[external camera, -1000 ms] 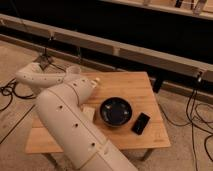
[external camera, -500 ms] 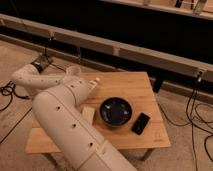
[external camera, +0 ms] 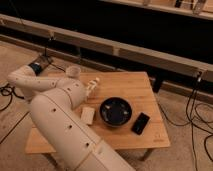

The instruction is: Drag the pepper across the table

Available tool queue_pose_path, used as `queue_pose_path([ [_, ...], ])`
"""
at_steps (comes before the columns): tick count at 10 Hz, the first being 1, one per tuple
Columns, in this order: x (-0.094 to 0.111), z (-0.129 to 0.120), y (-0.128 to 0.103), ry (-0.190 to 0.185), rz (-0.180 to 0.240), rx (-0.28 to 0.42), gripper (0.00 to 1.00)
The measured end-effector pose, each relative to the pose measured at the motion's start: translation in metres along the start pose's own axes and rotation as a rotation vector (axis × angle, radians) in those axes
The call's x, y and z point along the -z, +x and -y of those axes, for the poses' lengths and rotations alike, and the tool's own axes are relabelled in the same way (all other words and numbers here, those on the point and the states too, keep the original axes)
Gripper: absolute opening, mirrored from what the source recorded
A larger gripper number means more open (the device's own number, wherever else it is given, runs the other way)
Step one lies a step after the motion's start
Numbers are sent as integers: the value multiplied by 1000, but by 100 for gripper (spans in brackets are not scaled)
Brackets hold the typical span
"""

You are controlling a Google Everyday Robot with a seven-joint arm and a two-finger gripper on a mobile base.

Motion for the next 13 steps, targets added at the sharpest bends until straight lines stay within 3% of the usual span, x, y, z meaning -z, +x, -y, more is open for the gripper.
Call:
queue_pose_path([
  [10,1,-19,-40,-61,57,86,0],
  [13,2,-31,-60,-85,93,118,0],
])
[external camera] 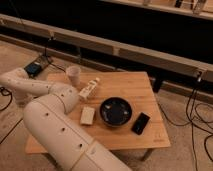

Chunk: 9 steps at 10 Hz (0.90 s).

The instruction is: Drag the pepper across the table

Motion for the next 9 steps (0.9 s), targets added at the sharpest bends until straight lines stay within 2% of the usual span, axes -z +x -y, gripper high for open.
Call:
queue_pose_path([
  [2,4,-5,-12,-11,27,19,0],
  [6,12,-9,-22,-24,69,39,0],
  [9,13,-11,-17,-39,62,13,0],
])
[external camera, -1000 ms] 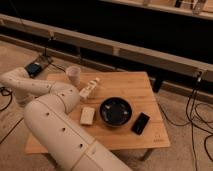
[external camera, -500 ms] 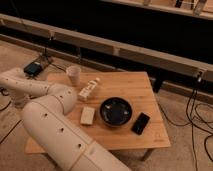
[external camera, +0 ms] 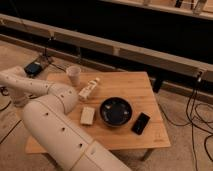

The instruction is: Drag the pepper across the table

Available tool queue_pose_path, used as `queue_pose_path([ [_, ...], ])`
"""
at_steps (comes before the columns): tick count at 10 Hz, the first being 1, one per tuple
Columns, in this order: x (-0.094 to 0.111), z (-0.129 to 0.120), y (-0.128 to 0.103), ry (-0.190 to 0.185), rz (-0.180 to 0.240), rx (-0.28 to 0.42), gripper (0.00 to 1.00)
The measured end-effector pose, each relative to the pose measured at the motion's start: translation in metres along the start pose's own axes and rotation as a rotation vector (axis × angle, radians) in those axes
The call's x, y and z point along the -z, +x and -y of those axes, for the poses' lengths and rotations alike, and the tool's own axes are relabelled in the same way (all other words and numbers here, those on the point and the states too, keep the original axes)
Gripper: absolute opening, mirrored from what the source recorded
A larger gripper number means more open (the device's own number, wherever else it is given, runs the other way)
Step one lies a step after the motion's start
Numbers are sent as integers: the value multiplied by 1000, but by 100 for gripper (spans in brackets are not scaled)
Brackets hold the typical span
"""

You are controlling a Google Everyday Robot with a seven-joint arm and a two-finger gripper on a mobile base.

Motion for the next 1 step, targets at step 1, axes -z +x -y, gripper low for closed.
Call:
queue_pose_path([
  [1,0,1,1,6,-12,-26,0],
])
